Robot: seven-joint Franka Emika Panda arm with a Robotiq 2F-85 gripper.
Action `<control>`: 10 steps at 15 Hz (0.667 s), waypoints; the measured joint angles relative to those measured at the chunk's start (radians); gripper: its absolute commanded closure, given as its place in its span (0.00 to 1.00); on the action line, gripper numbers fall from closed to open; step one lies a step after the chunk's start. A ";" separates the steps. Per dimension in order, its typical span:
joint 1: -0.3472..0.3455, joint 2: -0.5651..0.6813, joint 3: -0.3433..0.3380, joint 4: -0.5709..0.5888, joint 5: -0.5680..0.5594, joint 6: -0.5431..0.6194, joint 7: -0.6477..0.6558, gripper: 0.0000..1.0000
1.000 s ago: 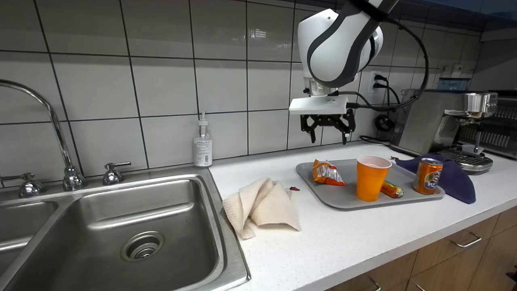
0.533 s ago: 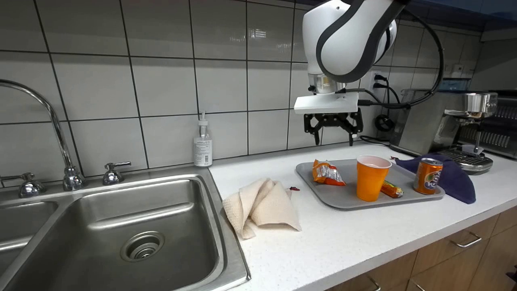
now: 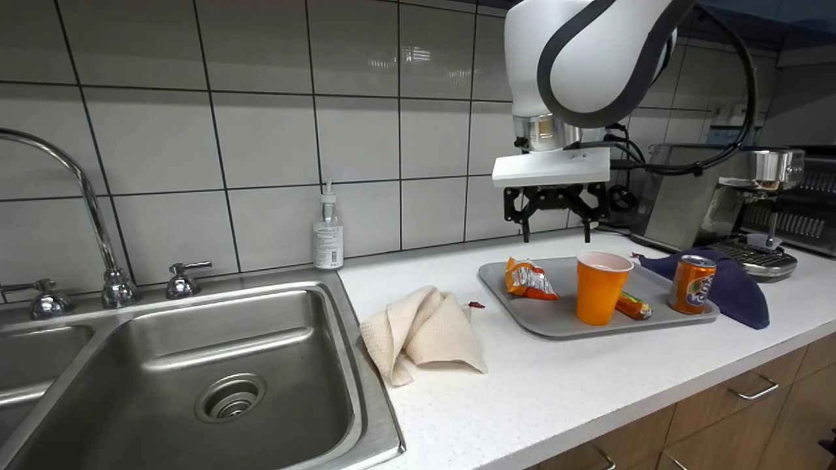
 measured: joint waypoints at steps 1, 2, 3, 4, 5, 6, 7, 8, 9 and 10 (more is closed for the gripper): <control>-0.004 -0.016 0.007 -0.020 -0.006 0.001 0.000 0.00; -0.010 -0.033 0.016 -0.040 -0.012 0.001 0.000 0.00; -0.016 -0.049 0.025 -0.059 -0.017 0.002 0.000 0.00; -0.021 -0.064 0.034 -0.077 -0.021 0.003 0.000 0.00; -0.026 -0.079 0.041 -0.095 -0.022 0.004 0.000 0.00; -0.032 -0.094 0.050 -0.111 -0.022 0.004 0.000 0.00; -0.038 -0.107 0.059 -0.126 -0.022 0.005 0.000 0.00; -0.045 -0.120 0.066 -0.140 -0.022 0.005 0.000 0.00; -0.053 -0.130 0.073 -0.154 -0.020 0.005 0.000 0.00; -0.060 -0.136 0.078 -0.165 -0.020 0.005 0.000 0.00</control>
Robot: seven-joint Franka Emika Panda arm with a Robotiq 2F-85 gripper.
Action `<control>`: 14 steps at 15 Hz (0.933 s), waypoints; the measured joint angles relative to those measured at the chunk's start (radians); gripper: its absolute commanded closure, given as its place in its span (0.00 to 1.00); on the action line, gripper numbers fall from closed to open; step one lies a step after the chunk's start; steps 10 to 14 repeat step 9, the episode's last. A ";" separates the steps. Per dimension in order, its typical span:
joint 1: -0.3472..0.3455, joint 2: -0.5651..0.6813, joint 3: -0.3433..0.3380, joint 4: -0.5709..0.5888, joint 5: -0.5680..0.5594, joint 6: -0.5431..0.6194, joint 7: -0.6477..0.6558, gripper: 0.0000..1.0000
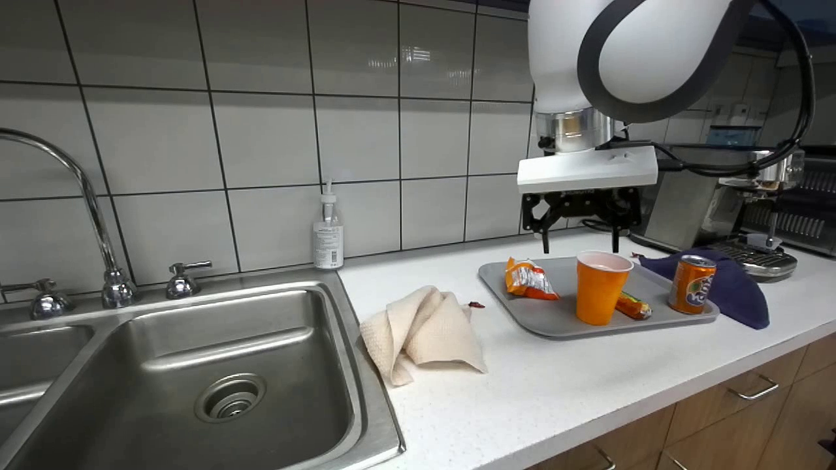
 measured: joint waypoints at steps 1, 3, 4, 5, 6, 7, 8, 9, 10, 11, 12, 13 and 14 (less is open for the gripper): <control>-0.004 -0.003 0.001 -0.007 0.000 0.000 0.000 0.00; -0.006 -0.006 0.002 -0.012 0.000 0.000 0.000 0.00; -0.006 -0.006 0.002 -0.012 0.000 0.000 0.000 0.00; -0.006 -0.006 0.002 -0.012 0.000 0.000 0.000 0.00; -0.006 -0.006 0.002 -0.012 0.000 0.000 0.000 0.00; -0.006 -0.006 0.002 -0.012 0.000 0.000 0.000 0.00; -0.006 -0.006 0.002 -0.012 0.000 0.000 0.000 0.00; -0.006 -0.006 0.003 -0.012 0.000 0.000 0.000 0.00; -0.006 -0.006 0.003 -0.012 0.000 0.000 0.000 0.00; -0.006 -0.006 0.003 -0.012 0.000 0.000 0.000 0.00; -0.006 -0.006 0.003 -0.012 0.000 0.000 0.000 0.00; -0.006 -0.006 0.003 -0.012 0.000 0.000 0.000 0.00; -0.006 -0.006 0.003 -0.012 0.000 0.000 0.000 0.00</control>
